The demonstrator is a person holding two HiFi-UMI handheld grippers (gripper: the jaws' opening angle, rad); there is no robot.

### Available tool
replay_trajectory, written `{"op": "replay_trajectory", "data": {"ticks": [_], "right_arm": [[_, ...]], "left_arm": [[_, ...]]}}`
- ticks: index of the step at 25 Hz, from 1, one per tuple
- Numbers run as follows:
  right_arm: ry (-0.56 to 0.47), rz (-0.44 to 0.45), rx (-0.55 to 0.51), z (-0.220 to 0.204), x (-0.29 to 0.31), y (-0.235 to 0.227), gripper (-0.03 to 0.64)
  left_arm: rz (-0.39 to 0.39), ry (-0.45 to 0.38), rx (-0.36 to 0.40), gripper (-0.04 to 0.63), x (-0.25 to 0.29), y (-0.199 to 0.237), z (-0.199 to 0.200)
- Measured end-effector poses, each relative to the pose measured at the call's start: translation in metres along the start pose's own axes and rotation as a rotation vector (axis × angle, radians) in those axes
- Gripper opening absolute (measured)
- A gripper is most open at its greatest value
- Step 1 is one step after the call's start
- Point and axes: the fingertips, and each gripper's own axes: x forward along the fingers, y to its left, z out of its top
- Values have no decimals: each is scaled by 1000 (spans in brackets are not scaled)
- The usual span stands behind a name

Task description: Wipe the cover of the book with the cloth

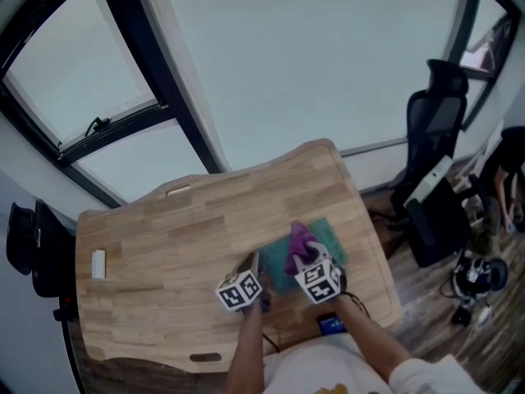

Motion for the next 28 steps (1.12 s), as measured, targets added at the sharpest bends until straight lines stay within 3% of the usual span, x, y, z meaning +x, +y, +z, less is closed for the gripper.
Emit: {"op": "replay_trajectory", "data": {"ticks": [8, 11, 19, 28], "right_arm": [[-198, -61, 67, 40, -45, -1, 77], [-236, -71, 71, 42, -57, 3, 77], [-298, -72, 91, 51, -89, 14, 77], [-325, -80, 96, 48, -117, 16, 77]], "left_arm": [[-18, -136, 222, 57, -44, -43, 25], [-22, -179, 283, 2, -59, -55, 35], [-7, -226, 441, 2, -89, -77, 46], [14, -256, 495, 2, -111, -84, 41]]}}
